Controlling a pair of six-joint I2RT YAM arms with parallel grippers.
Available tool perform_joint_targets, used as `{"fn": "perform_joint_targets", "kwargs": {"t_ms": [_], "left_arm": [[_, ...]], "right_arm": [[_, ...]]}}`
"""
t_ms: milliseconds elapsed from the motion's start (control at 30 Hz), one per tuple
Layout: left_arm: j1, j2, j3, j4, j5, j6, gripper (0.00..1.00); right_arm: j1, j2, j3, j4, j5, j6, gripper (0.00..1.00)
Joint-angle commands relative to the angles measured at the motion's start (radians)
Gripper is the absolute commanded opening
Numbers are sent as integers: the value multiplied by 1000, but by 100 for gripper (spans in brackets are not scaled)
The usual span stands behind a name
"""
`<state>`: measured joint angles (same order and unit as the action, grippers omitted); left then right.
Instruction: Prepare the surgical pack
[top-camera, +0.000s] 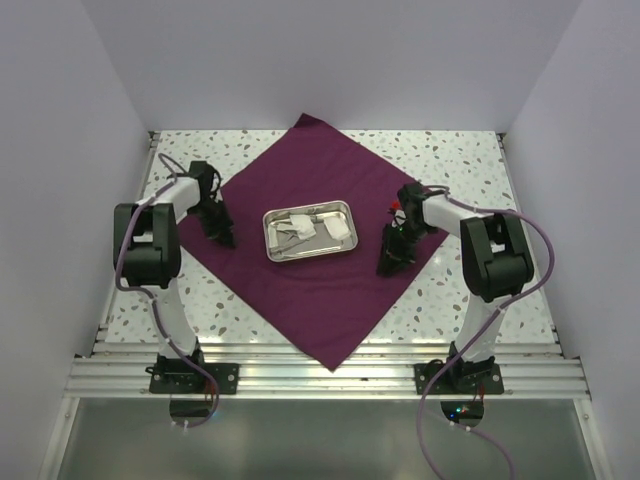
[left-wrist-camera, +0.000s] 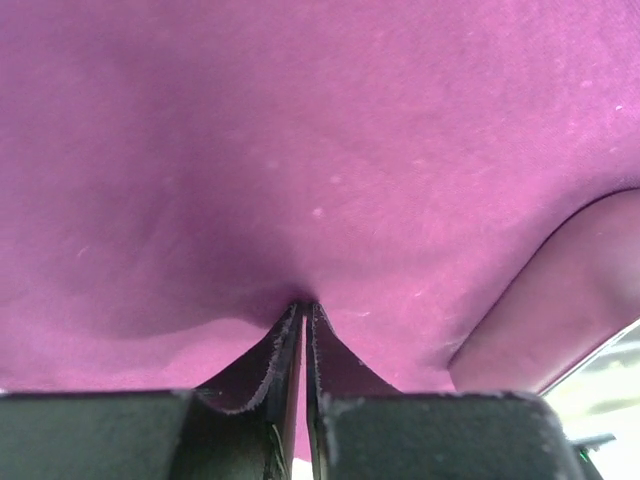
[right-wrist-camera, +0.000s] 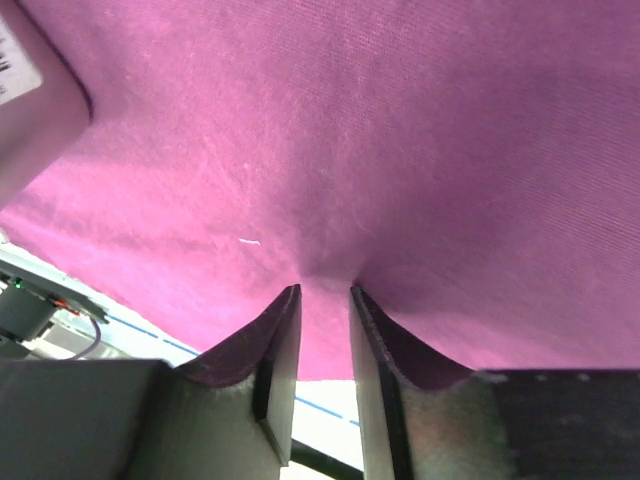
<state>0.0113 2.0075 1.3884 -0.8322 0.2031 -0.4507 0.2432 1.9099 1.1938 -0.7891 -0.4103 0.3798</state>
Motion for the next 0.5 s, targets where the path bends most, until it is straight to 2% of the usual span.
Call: {"fn": "perform_joint_targets", "kwargs": {"t_ms": [0, 133, 300, 367, 433, 467], "left_arm": [[30, -64, -32, 114, -177, 52, 11], [30, -165, -28, 64, -165, 35, 13], [30, -335, -112, 21, -172, 12, 16], [30, -427, -161, 21, -191, -2, 18], [30, -482, -189, 22, -226, -11, 26], [30, -515, -193, 18, -237, -14, 28]], "right_arm": [[4, -71, 47, -28, 24, -12, 31], [5, -120, 185, -125, 34, -21, 33], [4, -190, 315, -179, 45, -10, 37], [4, -232, 303, -167, 44, 1, 41], [2, -279, 277, -134, 34, 2, 47], [4, -291, 242, -125, 34, 2, 53]]}}
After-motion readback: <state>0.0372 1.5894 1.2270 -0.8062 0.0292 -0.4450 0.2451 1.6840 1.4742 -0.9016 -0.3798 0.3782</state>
